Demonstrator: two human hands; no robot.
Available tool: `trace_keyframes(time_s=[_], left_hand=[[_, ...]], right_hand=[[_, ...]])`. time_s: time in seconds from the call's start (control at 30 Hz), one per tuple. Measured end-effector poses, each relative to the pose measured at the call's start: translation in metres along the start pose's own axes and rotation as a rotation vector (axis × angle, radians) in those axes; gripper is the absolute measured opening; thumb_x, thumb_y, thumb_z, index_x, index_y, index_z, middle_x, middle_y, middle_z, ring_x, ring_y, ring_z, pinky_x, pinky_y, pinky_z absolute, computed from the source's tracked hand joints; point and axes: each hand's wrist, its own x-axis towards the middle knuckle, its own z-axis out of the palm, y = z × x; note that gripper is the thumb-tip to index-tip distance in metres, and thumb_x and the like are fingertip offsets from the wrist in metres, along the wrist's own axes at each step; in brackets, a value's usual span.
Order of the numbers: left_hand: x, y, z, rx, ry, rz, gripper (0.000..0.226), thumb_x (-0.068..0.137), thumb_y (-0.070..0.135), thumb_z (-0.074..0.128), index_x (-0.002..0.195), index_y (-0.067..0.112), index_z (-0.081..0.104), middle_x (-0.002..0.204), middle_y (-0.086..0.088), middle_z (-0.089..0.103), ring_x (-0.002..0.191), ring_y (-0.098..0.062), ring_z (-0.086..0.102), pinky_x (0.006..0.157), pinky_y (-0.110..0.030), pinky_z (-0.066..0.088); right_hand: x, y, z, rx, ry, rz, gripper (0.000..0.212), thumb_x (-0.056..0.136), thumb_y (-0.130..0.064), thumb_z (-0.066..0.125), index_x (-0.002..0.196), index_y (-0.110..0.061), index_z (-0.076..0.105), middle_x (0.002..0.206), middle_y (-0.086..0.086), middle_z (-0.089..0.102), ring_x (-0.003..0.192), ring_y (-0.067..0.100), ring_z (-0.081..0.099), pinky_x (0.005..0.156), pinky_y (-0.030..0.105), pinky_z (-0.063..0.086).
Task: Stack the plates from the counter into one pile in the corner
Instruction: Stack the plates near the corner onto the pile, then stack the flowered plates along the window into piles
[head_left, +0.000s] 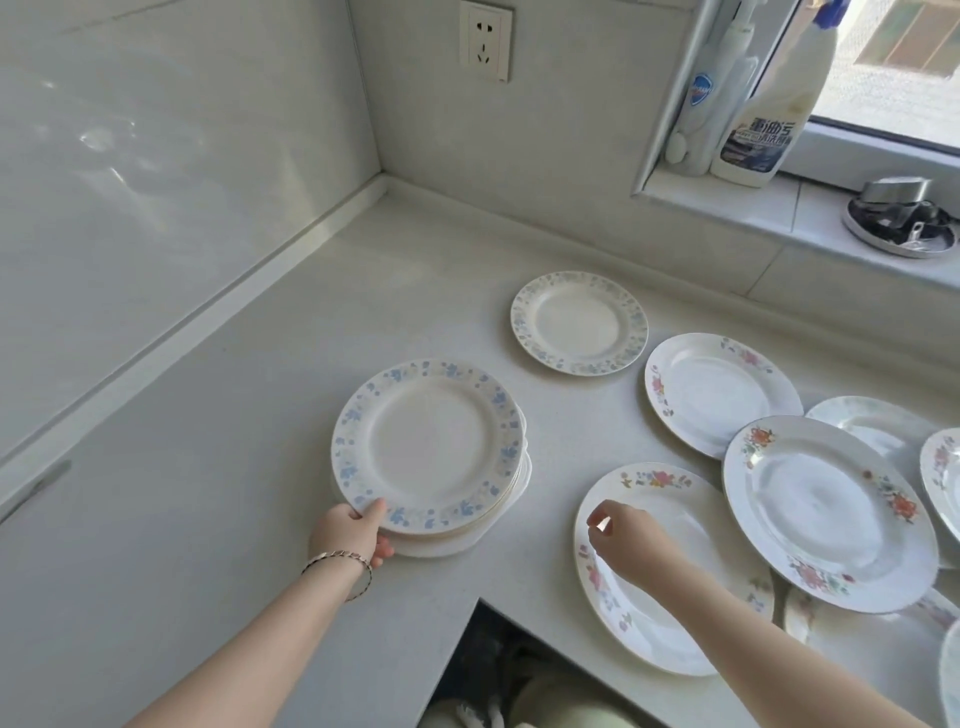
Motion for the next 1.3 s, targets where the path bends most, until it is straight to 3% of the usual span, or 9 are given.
trace_keyframes(time_s=[0.13,0.27,0.37,0.6,0.73,0.8,0.97,1.1,1.3], left_hand=[[-0.001,0.001,-0.008,0.340,-0.002,0.098,0.043,0.093,0.038,0.043,0.061,0.010,0.046,0.057,-0.009,0.062,0.052,-0.024,0.061,0.060,-0.027,0.048],[-0.009,0.007,-0.006,0.722,-0.032,0.251,0.053,0.095,0.045,0.029,0.056,0.014,0.046,0.065,-0.010,0.063,0.061,-0.027,0.058,0.069,-0.031,0.051],[-0.024,0.022,0.012,0.654,-0.199,0.380,0.039,0.093,0.033,0.038,0.058,0.015,0.043,0.057,-0.006,0.058,0.052,-0.024,0.055,0.067,-0.031,0.054],[-0.054,0.064,0.086,0.716,-0.457,0.609,0.034,0.091,0.025,0.039,0.058,0.016,0.041,0.059,-0.004,0.058,0.057,-0.022,0.057,0.077,-0.038,0.056],[-0.067,0.079,0.134,0.791,-0.487,0.684,0.029,0.087,0.026,0.039,0.062,0.015,0.044,0.066,-0.011,0.056,0.060,-0.022,0.049,0.073,-0.035,0.053],[-0.076,0.085,0.155,0.815,-0.498,0.685,0.027,0.087,0.025,0.039,0.063,0.015,0.047,0.064,-0.009,0.056,0.060,-0.021,0.047,0.068,-0.033,0.049],[-0.095,0.097,0.203,0.786,-0.476,0.596,0.031,0.090,0.022,0.041,0.061,0.014,0.045,0.065,-0.009,0.062,0.058,-0.023,0.057,0.074,-0.031,0.053],[-0.100,0.104,0.230,0.713,-0.423,0.535,0.035,0.091,0.020,0.042,0.057,0.014,0.044,0.056,-0.007,0.059,0.051,-0.022,0.057,0.069,-0.025,0.048],[-0.093,0.109,0.238,0.609,-0.335,0.437,0.038,0.092,0.017,0.047,0.055,0.009,0.049,0.052,-0.006,0.056,0.049,-0.022,0.056,0.076,-0.034,0.055]], right_hand=[[-0.002,0.000,0.004,-0.002,-0.001,-0.004,0.025,0.091,-0.022,0.042,0.110,-0.020,0.058,0.066,-0.015,0.057,0.067,0.006,0.055,0.065,0.023,0.044],[-0.011,0.007,0.008,0.028,-0.007,0.043,0.025,0.091,-0.022,0.042,0.110,-0.019,0.058,0.072,-0.009,0.063,0.074,0.012,0.059,0.072,0.027,0.048],[-0.021,0.023,0.008,0.086,0.021,0.129,0.024,0.090,-0.026,0.045,0.109,-0.020,0.059,0.092,-0.002,0.067,0.083,0.018,0.065,0.077,0.031,0.053],[-0.051,0.088,-0.016,0.342,0.309,0.388,0.014,0.087,-0.015,0.048,0.098,-0.015,0.055,0.086,0.005,0.061,0.091,0.029,0.061,0.072,0.029,0.044],[-0.061,0.137,-0.041,0.545,0.551,0.522,0.046,0.089,-0.015,0.053,0.131,-0.001,0.043,0.135,0.022,0.042,0.124,0.036,0.043,0.102,0.040,0.036],[-0.059,0.169,-0.054,0.600,0.568,0.604,0.054,0.090,-0.018,0.053,0.137,0.001,0.035,0.141,0.026,0.032,0.130,0.036,0.035,0.107,0.042,0.031],[-0.028,0.239,-0.079,0.728,0.475,0.679,0.044,0.082,-0.019,0.052,0.114,0.011,0.052,0.107,0.027,0.061,0.105,0.040,0.058,0.076,0.035,0.045],[0.013,0.278,-0.082,0.888,0.404,0.725,0.064,0.075,-0.032,0.057,0.124,0.009,0.049,0.117,0.025,0.060,0.104,0.043,0.061,0.089,0.049,0.052],[0.016,0.269,-0.095,1.213,0.443,0.731,0.035,0.086,-0.015,0.052,0.115,0.004,0.056,0.102,0.020,0.059,0.099,0.040,0.060,0.087,0.050,0.053]])
